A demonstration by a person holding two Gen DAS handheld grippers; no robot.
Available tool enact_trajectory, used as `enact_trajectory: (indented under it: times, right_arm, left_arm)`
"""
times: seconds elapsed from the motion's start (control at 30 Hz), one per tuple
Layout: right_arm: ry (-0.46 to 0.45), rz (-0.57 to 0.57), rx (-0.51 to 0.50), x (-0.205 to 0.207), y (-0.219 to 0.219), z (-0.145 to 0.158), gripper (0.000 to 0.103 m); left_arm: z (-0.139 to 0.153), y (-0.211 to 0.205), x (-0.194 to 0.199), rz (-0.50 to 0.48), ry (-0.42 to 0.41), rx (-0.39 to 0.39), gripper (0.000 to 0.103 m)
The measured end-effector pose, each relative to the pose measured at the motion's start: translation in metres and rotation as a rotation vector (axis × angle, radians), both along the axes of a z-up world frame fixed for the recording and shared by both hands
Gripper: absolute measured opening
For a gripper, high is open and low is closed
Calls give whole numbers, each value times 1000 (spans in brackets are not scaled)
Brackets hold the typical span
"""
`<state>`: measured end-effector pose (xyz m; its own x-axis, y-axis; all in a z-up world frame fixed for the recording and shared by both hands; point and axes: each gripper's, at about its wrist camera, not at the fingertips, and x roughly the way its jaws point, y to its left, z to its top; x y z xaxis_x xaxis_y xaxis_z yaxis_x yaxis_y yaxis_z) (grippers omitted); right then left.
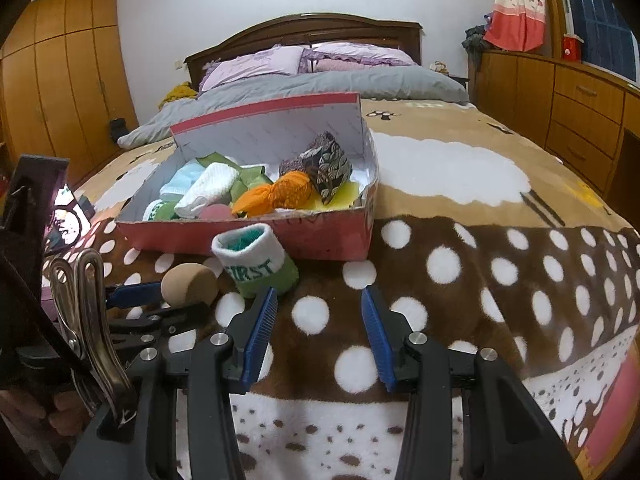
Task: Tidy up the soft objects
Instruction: 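Withdraw both grippers from the box toward the egg sponge and sock, then grasp the beige egg sponge with the left gripper while the right grasps the FIRST sock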
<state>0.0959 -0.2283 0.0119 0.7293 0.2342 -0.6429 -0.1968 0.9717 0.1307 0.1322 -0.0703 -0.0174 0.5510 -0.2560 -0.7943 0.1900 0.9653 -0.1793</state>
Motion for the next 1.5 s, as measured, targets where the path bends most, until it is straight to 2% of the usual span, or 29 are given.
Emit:
enact_trajectory:
  times: [0.17, 0.4, 0.57, 0.73, 0.87, 1.07, 1.1, 1.27, 1.5]
  right_arm:
    - [19, 8, 13, 5, 0, -5, 45]
    - [52, 28, 38, 13, 1, -8, 45]
    - [92, 91, 73, 22, 10, -11, 45]
    - [107, 128, -3, 31, 33, -17, 49]
    - [83, 117, -72, 38, 47, -15, 49]
    - [85, 103, -108, 48, 61, -20, 49]
    - [85, 103, -106, 48, 62, -20, 48]
    - [83, 98, -76, 43, 60, -20, 31]
    - [57, 98, -25, 25, 56, -10, 27]
  left_arm:
    - [-1, 9, -1, 11, 0, -40, 44]
    - [4, 24, -7, 40, -3, -53, 43]
    - [8, 32, -9, 66, -18, -47, 43]
    - [8, 38, -11, 83, -15, -53, 43]
    - [12, 42, -12, 96, -27, -45, 43]
    - [17, 47, -14, 110, -45, -47, 43]
    - [17, 48, -14, 112, -47, -46, 43]
    - [18, 50, -15, 115, -46, -51, 43]
    - [23, 51, -19, 120, -66, -42, 43]
